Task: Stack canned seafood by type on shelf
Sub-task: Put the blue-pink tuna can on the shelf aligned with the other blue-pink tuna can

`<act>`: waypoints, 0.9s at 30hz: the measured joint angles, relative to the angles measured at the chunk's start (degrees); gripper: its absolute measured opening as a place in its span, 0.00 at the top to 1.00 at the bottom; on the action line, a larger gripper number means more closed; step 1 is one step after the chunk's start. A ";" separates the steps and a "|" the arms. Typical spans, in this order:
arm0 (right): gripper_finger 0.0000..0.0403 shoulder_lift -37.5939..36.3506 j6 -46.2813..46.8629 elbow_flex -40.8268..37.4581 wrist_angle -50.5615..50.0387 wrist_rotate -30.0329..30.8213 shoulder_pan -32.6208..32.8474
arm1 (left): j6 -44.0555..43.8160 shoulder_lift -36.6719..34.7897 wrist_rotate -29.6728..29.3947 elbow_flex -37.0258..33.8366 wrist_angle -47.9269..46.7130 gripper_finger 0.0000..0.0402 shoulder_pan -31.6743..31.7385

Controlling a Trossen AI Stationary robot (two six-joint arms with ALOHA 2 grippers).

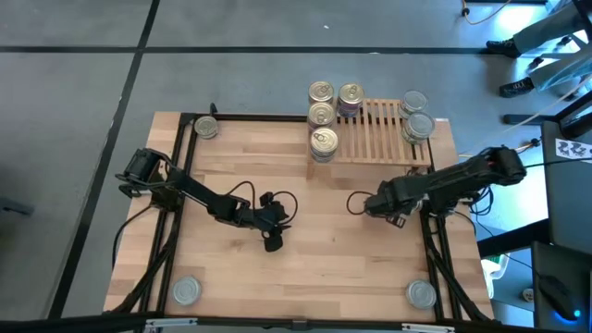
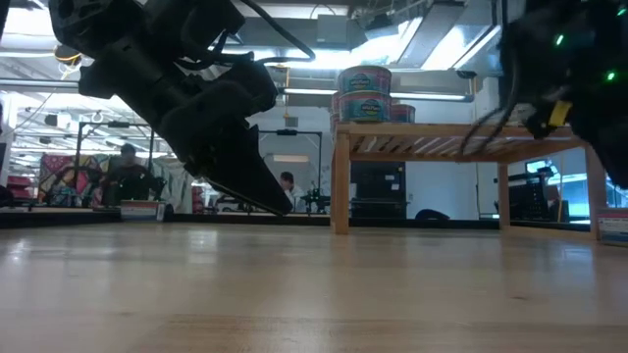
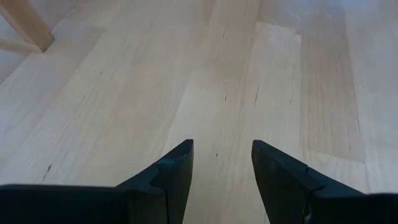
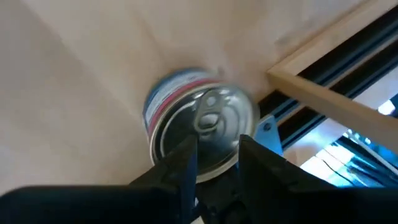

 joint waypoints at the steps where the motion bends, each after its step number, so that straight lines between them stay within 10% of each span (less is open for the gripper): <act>1: 0.72 1.70 -0.93 0.00 0.18 -0.95 -0.56 | -0.01 0.00 0.00 0.00 -0.01 0.60 0.00; 27: 0.72 15.19 -14.09 6.64 9.70 -2.50 -0.09 | 0.07 0.00 0.00 0.00 -0.23 0.60 -0.04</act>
